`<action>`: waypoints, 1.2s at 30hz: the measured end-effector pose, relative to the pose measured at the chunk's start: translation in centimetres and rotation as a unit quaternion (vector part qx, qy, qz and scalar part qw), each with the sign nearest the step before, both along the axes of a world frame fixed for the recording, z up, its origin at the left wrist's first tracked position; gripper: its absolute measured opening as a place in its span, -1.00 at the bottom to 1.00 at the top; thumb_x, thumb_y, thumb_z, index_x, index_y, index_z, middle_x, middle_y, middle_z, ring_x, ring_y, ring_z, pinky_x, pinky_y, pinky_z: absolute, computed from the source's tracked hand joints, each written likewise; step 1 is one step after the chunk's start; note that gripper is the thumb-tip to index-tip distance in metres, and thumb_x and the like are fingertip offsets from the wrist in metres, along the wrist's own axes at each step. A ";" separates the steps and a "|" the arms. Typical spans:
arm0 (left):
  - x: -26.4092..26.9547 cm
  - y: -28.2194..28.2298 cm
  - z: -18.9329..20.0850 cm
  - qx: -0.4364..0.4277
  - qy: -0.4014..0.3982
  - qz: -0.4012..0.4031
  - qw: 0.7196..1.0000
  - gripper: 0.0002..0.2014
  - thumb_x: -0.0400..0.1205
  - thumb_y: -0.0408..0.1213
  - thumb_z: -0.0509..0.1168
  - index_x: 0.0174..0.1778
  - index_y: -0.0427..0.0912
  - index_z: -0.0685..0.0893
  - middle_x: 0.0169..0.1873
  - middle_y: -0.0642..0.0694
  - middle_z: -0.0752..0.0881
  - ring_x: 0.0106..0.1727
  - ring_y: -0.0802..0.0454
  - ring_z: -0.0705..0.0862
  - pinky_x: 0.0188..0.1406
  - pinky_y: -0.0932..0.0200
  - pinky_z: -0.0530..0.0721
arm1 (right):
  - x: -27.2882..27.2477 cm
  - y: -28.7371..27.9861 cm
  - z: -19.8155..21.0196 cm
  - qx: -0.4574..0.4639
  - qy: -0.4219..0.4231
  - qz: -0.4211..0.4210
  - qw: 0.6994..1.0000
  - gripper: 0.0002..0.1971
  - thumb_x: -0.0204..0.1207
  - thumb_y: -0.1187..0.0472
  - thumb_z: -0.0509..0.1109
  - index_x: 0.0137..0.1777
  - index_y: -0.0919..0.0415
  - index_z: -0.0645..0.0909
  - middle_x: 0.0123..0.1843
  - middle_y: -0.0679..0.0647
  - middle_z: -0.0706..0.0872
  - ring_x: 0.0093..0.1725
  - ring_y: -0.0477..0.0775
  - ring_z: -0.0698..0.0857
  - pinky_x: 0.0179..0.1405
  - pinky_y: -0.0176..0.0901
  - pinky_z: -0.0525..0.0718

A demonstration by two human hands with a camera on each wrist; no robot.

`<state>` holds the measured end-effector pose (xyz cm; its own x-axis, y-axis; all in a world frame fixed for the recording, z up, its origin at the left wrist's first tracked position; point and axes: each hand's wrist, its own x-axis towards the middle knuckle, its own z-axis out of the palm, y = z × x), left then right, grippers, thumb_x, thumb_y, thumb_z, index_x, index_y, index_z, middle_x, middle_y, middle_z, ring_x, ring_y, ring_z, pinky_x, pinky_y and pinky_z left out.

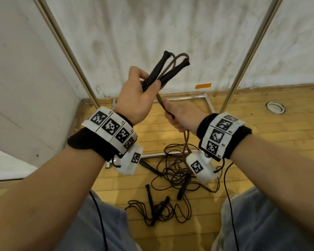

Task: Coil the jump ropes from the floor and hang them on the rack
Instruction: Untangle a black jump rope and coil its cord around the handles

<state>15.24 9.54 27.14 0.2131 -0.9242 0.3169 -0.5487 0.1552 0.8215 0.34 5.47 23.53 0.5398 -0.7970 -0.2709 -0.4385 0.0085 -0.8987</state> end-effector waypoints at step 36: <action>1.3 -0.7 -0.1 -0.012 -0.124 0.063 0.990 -0.73 0.64 0.02 0.23 -0.06 -0.13 0.56 -0.35 -0.05 0.70 -0.36 0.03 0.67 -0.48 0.22 0.60 | 0.3 0.5 0.0 -0.290 0.127 -0.059 0.947 -0.72 0.67 0.01 0.15 -0.12 0.10 0.61 -0.43 -0.11 0.51 -0.41 -0.12 0.47 -0.48 -0.31 0.31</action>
<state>16.52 8.88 27.00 0.2388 -0.8867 0.3959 -0.7489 0.0913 0.6563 0.60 6.01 23.48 0.4146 -0.9018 0.1218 -0.6674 -0.3923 -0.6329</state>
